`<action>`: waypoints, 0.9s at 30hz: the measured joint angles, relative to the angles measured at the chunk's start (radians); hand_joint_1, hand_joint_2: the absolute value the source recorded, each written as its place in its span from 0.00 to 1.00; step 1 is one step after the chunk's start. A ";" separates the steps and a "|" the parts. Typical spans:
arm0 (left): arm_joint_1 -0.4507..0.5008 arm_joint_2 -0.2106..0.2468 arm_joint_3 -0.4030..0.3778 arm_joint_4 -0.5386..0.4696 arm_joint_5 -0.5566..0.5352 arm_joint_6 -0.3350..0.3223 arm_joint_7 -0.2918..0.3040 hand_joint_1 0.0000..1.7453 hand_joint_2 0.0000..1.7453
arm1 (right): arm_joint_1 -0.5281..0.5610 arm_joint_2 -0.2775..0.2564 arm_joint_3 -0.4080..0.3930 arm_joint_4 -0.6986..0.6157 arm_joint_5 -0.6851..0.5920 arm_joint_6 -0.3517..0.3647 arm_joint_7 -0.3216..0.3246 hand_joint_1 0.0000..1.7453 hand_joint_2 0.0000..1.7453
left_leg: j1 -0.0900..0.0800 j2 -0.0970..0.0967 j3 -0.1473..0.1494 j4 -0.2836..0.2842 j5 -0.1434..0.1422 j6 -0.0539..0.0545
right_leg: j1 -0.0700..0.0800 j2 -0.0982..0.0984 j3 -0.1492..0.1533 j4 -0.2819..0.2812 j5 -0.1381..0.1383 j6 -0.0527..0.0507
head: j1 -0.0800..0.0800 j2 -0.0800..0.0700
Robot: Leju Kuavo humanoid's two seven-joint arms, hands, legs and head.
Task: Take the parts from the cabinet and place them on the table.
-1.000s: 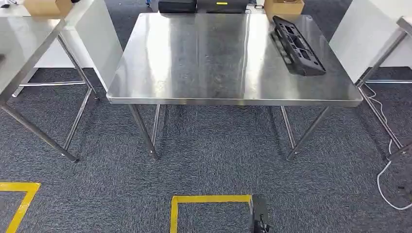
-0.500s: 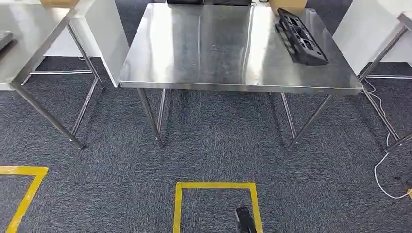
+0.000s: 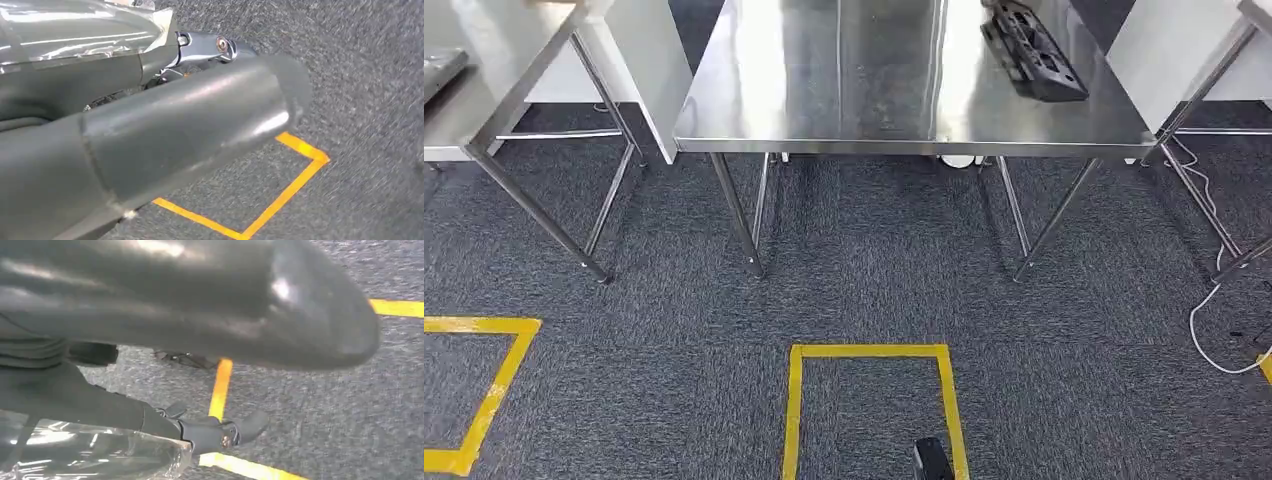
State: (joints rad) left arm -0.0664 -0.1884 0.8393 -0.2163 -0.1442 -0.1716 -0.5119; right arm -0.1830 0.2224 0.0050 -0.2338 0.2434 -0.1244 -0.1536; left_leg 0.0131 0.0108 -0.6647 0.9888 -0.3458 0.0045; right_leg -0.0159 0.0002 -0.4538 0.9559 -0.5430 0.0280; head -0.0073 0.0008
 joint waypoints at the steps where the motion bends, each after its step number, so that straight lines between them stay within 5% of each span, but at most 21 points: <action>1: 0.000 0.000 0.000 0.000 0.002 -0.010 -0.006 0.00 0.00 | 0.000 -0.001 0.000 0.001 -0.002 0.009 -0.008 0.00 0.00 | 0.006 -0.005 -0.013 0.012 -0.032 -0.007 | -0.010 -0.003 0.003 0.002 0.010 -0.011 | -0.004 0.000; 3: 0.003 0.000 -0.001 0.000 -0.018 -0.003 -0.017 0.00 0.00 | -0.001 -0.003 0.000 0.001 -0.002 0.019 -0.025 0.00 0.00 | 0.008 -0.004 -0.049 0.132 -0.162 -0.013 | -0.003 -0.006 -0.017 0.004 0.032 -0.038 | -0.007 0.000; 5: 0.003 -0.001 -0.010 0.000 -0.034 0.014 -0.023 0.00 0.00 | 0.000 -0.008 -0.001 0.001 -0.006 0.018 -0.035 0.00 0.00 | 0.008 -0.005 -0.079 0.279 -0.233 -0.017 | 0.007 -0.010 -0.041 0.006 0.050 -0.044 | -0.008 0.000; 7: 0.003 -0.001 -0.010 0.000 -0.030 0.001 -0.029 0.00 0.00 | 0.001 -0.013 -0.002 0.001 -0.006 0.002 -0.042 0.00 0.00 | 0.008 -0.005 -0.056 0.312 -0.200 -0.013 | 0.014 -0.011 -0.072 0.018 0.066 -0.044 | -0.008 0.000; 9: 0.002 -0.001 -0.014 0.000 -0.047 0.013 -0.028 0.00 0.00 | 0.002 -0.016 -0.004 0.001 -0.006 -0.019 -0.053 0.00 0.00 | 0.006 -0.006 0.052 0.187 -0.137 -0.001 | 0.019 -0.010 -0.099 0.033 0.073 -0.039 | -0.009 0.000; 10: 0.001 -0.001 -0.015 0.000 -0.046 0.008 -0.028 0.00 0.00 | 0.004 -0.016 -0.006 0.001 -0.006 -0.030 -0.064 0.00 0.00 | 0.005 -0.010 0.117 0.099 -0.138 0.009 | 0.020 -0.008 -0.105 0.040 0.077 -0.039 | -0.008 0.000; 11: -0.002 0.000 -0.015 0.000 -0.042 -0.002 -0.029 0.00 0.00 | 0.005 -0.015 -0.008 0.001 -0.006 -0.044 -0.076 0.00 0.00 | 0.002 -0.014 0.152 0.044 -0.176 0.019 | 0.020 -0.010 -0.111 0.041 0.080 -0.035 | -0.007 0.000; 12: -0.003 0.000 -0.015 0.000 -0.042 -0.007 -0.030 0.00 0.00 | 0.005 -0.016 -0.010 0.001 -0.005 -0.065 -0.093 0.00 0.00 | -0.004 -0.013 0.170 0.008 -0.177 0.019 | 0.020 -0.011 -0.112 0.042 0.087 -0.025 | -0.006 0.000; 15: -0.001 -0.002 -0.018 0.000 -0.055 -0.010 -0.027 0.00 0.00 | 0.008 -0.013 -0.017 0.001 -0.006 -0.087 -0.126 0.00 0.00 | -0.015 -0.013 0.159 0.000 -0.158 0.036 | 0.015 -0.012 -0.119 0.037 0.109 -0.002 | -0.009 0.000; 16: -0.002 -0.008 -0.018 0.002 -0.056 -0.017 -0.027 0.00 0.00 | 0.010 -0.015 -0.023 0.001 -0.010 -0.088 -0.131 0.00 0.00 | 0.001 -0.007 0.153 -0.022 -0.138 0.044 | 0.024 -0.010 -0.128 0.047 0.101 -0.001 | -0.007 0.000; 19: -0.005 -0.006 -0.026 0.002 -0.074 -0.018 -0.028 0.00 0.00 | 0.017 -0.019 -0.040 0.002 -0.025 -0.092 -0.135 0.00 0.00 | -0.004 -0.005 0.116 -0.027 -0.104 0.049 | 0.015 -0.002 -0.188 0.189 -0.039 -0.014 | 0.011 0.000; 20: -0.005 -0.007 -0.026 0.002 -0.072 -0.029 -0.029 0.00 0.00 | 0.019 -0.022 -0.048 0.002 -0.027 -0.095 -0.135 0.00 0.00 | -0.004 -0.003 0.102 -0.026 -0.093 0.048 | 0.010 -0.002 -0.202 0.261 -0.077 -0.013 | 0.010 0.000; 21: -0.005 -0.008 -0.025 0.002 -0.069 -0.038 -0.031 0.00 0.00 | 0.022 -0.024 -0.055 0.002 -0.028 -0.098 -0.136 0.00 0.00 | -0.004 -0.001 0.088 -0.026 -0.083 0.047 | 0.007 -0.002 -0.206 0.315 -0.087 -0.004 | 0.011 0.000; 23: -0.005 -0.009 -0.025 0.002 -0.069 -0.047 -0.031 0.00 0.00 | 0.027 -0.027 -0.064 0.002 -0.031 -0.100 -0.136 0.00 0.00 | -0.001 0.003 0.058 -0.024 -0.059 0.039 | -0.002 -0.002 -0.168 0.319 -0.029 0.029 | 0.011 0.000; 25: -0.005 -0.011 -0.025 0.002 -0.068 -0.049 -0.032 0.00 0.00 | 0.028 -0.030 -0.071 0.002 -0.031 -0.100 -0.137 0.00 0.00 | 0.008 0.004 0.025 -0.012 -0.039 0.024 | -0.016 -0.002 -0.062 0.177 0.034 0.056 | 0.010 0.000; 26: -0.006 -0.010 -0.025 0.002 -0.067 -0.049 -0.032 0.00 0.00 | 0.027 -0.029 -0.074 0.002 -0.031 -0.100 -0.138 0.00 0.00 | 0.005 0.003 0.014 -0.003 -0.032 0.015 | -0.021 -0.001 0.002 0.080 0.010 0.054 | 0.012 0.000; 27: -0.006 -0.009 -0.025 0.002 -0.067 -0.049 -0.032 0.00 0.00 | 0.026 -0.028 -0.075 0.002 -0.031 -0.100 -0.139 0.00 0.00 | 0.005 0.002 0.004 0.004 -0.025 0.007 | -0.005 0.004 0.061 -0.008 -0.026 0.041 | 0.016 0.000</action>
State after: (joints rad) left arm -0.0724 -0.1976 0.8141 -0.2144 -0.2110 -0.2205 -0.5444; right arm -0.1566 0.1942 -0.0702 -0.2316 0.2125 -0.2243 -0.2926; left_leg 0.0177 0.0130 -0.6603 0.9929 -0.3706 0.0114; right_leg -0.0210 0.0037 -0.3933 0.9475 -0.5692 0.0687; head 0.0084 0.0008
